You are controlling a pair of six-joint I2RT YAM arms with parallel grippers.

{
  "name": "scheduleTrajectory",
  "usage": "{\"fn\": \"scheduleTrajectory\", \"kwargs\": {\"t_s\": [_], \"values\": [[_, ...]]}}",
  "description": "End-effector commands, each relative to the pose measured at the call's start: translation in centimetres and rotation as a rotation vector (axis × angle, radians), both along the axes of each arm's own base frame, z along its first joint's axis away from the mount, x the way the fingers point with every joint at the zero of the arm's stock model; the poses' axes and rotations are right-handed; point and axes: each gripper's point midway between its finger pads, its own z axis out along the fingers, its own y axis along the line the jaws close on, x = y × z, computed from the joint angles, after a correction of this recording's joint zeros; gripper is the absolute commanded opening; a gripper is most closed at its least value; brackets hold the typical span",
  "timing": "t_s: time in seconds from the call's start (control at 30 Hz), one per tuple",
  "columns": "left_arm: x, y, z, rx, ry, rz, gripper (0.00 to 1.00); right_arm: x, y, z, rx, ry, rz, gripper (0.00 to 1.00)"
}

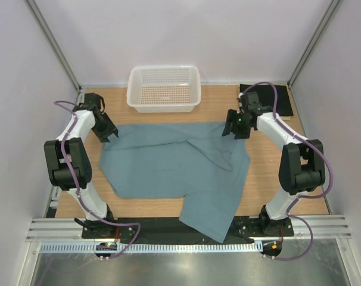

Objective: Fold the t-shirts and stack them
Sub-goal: Fold the tshirt

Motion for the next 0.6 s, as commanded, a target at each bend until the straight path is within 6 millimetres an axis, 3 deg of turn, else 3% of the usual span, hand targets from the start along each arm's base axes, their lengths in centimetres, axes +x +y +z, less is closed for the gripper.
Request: {"fn": "scheduleTrajectory", "kwargs": {"t_s": [0.0, 0.1, 0.17, 0.3, 0.43, 0.57], "values": [[-0.2, 0.5, 0.6, -0.047, -0.003, 0.04, 0.43, -1.6, 6.2, 0.5, 0.147, -0.046, 0.231, 0.62], [-1.0, 0.9, 0.1, -0.124, 0.002, 0.087, 0.34, -0.2, 8.5, 0.4, 0.199, -0.081, 0.284, 0.59], [-2.3, 0.8, -0.3, -0.149, 0.016, 0.107, 0.33, 0.8, 9.4, 0.6, 0.228, -0.097, 0.292, 0.58], [-3.4, 0.9, -1.0, -0.151, 0.027, 0.11, 0.38, 1.0, 9.0, -1.0, 0.189, -0.075, 0.287, 0.53], [-3.1, 1.6, -1.0, -0.166, 0.009, 0.14, 0.38, -0.9, 8.0, -2.5, 0.151, 0.013, 0.267, 0.48], [-2.3, 3.2, -1.0, -0.15, -0.006, 0.155, 0.38, -3.0, 7.3, -1.3, 0.145, 0.001, 0.26, 0.48]]}}
